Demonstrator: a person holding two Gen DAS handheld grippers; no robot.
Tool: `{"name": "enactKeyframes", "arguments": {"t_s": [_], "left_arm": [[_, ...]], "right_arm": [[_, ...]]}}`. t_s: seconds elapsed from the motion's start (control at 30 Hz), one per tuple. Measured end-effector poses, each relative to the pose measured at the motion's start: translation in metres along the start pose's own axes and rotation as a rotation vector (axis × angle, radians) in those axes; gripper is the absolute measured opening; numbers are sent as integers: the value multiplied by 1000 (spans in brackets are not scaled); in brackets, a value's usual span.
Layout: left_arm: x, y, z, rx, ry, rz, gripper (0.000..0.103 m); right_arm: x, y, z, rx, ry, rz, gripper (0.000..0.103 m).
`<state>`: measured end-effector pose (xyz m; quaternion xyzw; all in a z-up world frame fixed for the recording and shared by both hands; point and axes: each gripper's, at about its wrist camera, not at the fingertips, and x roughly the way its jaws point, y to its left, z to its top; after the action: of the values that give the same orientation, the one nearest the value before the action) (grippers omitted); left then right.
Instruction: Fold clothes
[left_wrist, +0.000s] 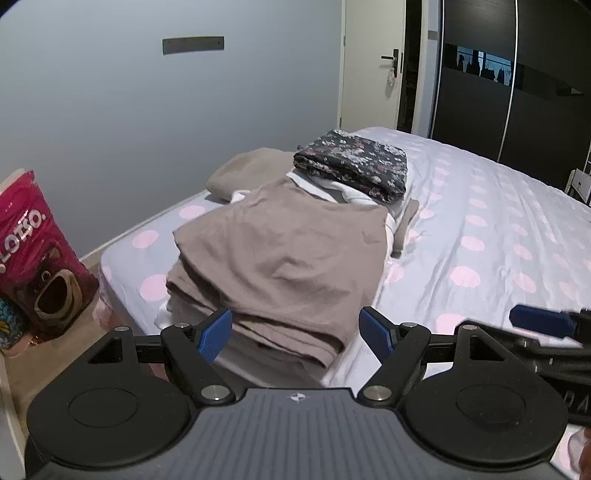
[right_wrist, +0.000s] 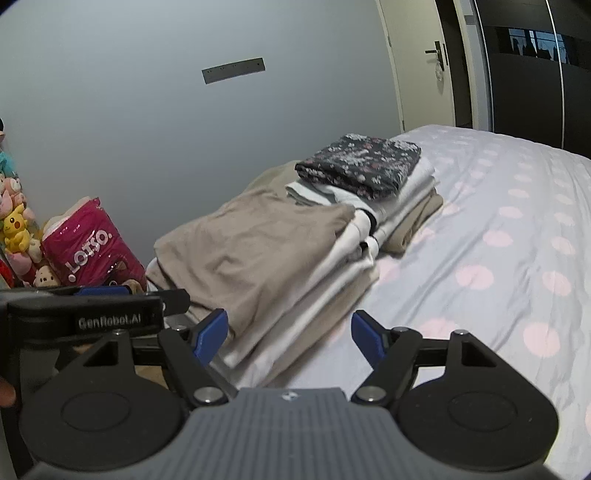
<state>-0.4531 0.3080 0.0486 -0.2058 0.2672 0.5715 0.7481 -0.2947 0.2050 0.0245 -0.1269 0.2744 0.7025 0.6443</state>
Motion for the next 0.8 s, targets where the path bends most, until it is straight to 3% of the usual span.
{"name": "enactKeyframes", "arguments": {"t_s": [0.33,0.8], "left_arm": [[-3,-12,-24,18,40,13,75],[-3,-21,-27,26,48,29,75]], "right_arm": [[-11,8,-12,-51,1,6,77],[-12,0,-16,-44,10,11,77]]}}
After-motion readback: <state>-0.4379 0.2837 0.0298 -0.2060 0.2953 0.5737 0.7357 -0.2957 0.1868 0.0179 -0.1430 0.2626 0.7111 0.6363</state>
